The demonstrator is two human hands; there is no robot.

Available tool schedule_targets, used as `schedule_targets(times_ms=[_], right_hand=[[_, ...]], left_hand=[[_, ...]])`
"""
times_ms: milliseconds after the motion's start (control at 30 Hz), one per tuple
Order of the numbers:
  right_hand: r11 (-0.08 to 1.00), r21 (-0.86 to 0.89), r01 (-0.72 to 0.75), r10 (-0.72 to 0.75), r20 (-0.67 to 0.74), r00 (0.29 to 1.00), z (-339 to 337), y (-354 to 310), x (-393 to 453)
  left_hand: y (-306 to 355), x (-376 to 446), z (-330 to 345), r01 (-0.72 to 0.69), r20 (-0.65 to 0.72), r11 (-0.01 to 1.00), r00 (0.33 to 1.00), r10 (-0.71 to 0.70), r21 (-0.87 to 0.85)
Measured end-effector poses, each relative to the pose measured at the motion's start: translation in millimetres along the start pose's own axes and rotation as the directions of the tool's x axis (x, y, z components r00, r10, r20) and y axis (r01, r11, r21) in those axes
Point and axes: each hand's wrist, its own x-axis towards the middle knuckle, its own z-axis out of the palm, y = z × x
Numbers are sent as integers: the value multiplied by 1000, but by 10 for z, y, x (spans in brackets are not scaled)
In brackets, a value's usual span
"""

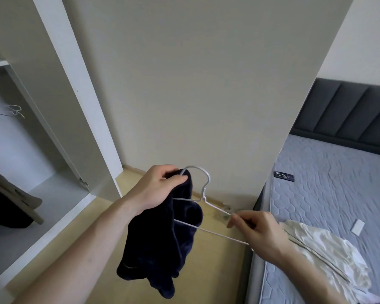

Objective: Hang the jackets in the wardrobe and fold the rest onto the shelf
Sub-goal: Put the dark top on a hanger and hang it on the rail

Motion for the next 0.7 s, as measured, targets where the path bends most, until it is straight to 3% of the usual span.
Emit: schedule_targets(times_ms=[67, 133, 233, 300, 367, 433, 567, 633, 700], right_hand=[[999, 38, -4, 5, -46, 999, 118, -65, 32], [991, 136, -13, 32, -138, 990, 199, -111, 42], [953, 302, -23, 90, -211, 973, 264, -149, 12], [930, 367, -23, 106, -208, 972, 296, -140, -18], [911, 410, -31, 123, -199, 972, 313, -132, -41], [903, 428, -32, 127, -193, 973, 302, -140, -57], [927, 376, 1, 114, -284, 952, 245, -144, -94], [949, 312, 42, 101, -428, 898, 203, -142, -118], [972, 217, 95, 60, -614, 787, 173, -137, -160]], left_hand=[[162, -76, 23, -42, 75, 996, 996, 48, -77], [241, -128, 34, -89, 187, 995, 978, 96, -49], [193, -125, 5, -248, 153, 942, 964, 217, 227], [134, -85, -53, -349, 81, 782, 929, 361, 517], [83, -15, -105, -374, 106, 649, 905, 413, 663], [35, 66, -140, -395, 146, 652, 904, 402, 647], [-6, 149, -123, -401, 127, 756, 910, 395, 518], [-19, 156, -108, -399, 77, 754, 902, 424, 522], [-10, 170, -120, -401, 24, 749, 888, 458, 528]])
